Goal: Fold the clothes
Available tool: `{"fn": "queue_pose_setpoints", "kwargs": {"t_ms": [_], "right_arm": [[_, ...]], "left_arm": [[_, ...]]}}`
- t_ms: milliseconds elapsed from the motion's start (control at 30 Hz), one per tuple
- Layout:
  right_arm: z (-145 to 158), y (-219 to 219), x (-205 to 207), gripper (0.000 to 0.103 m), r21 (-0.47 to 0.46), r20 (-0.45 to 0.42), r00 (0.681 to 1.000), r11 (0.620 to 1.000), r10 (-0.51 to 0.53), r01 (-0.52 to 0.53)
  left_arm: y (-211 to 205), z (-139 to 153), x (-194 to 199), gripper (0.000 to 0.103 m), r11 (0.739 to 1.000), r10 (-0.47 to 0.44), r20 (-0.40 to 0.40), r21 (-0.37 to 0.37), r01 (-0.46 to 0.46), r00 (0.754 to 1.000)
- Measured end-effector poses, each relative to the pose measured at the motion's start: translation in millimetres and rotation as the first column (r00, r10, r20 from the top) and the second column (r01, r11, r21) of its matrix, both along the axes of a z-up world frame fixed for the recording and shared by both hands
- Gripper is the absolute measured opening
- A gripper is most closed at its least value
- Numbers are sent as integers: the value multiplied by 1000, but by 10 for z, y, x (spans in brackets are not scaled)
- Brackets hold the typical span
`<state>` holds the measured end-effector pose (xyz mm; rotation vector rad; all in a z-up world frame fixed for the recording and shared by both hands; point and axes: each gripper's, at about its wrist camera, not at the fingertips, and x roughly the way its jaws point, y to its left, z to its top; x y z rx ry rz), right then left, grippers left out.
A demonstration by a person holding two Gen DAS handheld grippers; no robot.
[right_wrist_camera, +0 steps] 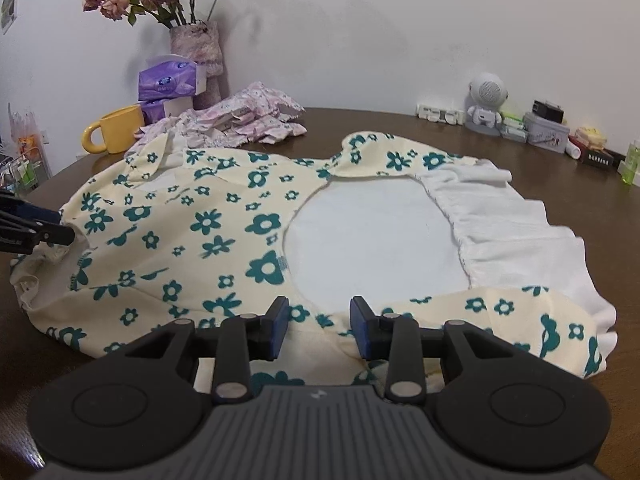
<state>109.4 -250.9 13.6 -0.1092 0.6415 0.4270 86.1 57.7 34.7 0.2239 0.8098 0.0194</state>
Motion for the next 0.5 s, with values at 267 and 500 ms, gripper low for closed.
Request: {"fn": "queue_pose_setpoints", "kwargs": {"t_ms": [267,500], "right_arm": [[-34,-58,25,37,20,-22,1000,1000,-5,5],[-41,-68,37,38,21,-22,1000,1000,-4,5]], "left_arm": [[73,22,-107,5,998,5,-2,58,-4,1000],[144,186,-215,28,999,-4,31,-47,6,1000]]}}
